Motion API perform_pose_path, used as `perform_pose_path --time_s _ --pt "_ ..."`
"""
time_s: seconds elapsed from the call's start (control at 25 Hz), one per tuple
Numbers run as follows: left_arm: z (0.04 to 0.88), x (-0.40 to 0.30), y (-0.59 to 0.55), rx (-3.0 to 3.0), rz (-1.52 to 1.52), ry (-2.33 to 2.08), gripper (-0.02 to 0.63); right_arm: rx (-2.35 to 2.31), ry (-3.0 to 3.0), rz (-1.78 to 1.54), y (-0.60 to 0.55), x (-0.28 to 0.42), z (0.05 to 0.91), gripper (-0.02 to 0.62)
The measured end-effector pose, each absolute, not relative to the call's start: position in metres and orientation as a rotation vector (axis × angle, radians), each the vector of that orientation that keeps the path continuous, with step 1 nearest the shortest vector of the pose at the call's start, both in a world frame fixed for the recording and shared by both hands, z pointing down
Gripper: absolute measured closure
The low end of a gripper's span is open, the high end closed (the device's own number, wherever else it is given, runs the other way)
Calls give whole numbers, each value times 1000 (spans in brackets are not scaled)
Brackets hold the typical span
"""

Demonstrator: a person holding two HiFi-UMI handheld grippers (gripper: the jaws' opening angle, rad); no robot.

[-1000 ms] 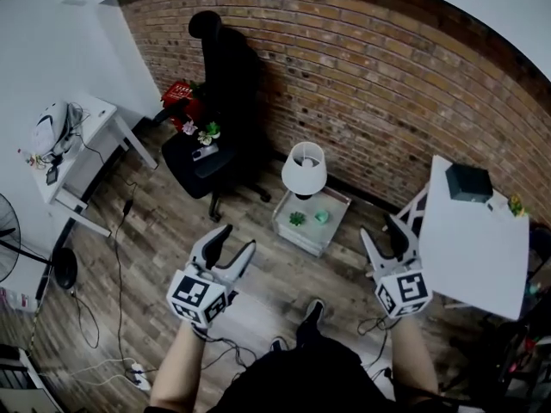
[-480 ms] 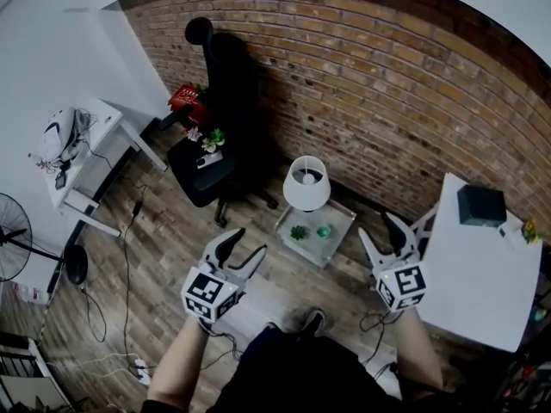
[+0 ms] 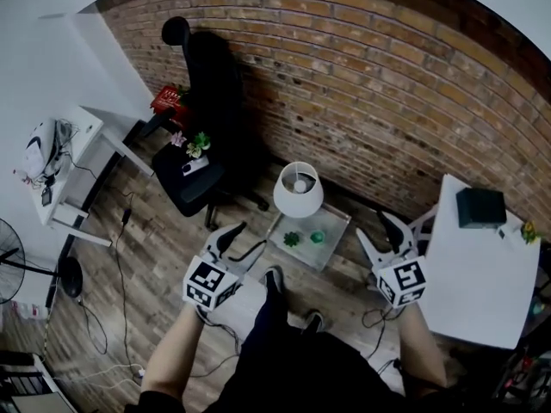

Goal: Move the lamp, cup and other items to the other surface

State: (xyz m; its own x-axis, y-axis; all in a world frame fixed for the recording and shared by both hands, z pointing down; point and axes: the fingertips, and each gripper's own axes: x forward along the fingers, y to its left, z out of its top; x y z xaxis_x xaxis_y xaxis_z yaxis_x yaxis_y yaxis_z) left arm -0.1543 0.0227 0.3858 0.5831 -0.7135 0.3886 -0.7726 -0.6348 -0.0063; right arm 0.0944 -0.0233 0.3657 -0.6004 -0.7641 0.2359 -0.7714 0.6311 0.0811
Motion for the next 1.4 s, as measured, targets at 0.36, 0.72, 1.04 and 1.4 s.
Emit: perform_pose_path --time_s 0.36,0.72,1.04,1.4 --pt "453 -193 -95 2672 675 -1015 362 1318 -2462 104 -114 63 389 354" --pt "526 -216 -170 2716 808 -768 354 1298 -2265 188 -173 35 437 350" --pt "595 -217 -204 2646 860 -735 349 1165 -2273 270 -205 40 511 348" --pt "696 -201 -233 2666 1031 -735 344 945 -2295 294 -236 50 639 348"
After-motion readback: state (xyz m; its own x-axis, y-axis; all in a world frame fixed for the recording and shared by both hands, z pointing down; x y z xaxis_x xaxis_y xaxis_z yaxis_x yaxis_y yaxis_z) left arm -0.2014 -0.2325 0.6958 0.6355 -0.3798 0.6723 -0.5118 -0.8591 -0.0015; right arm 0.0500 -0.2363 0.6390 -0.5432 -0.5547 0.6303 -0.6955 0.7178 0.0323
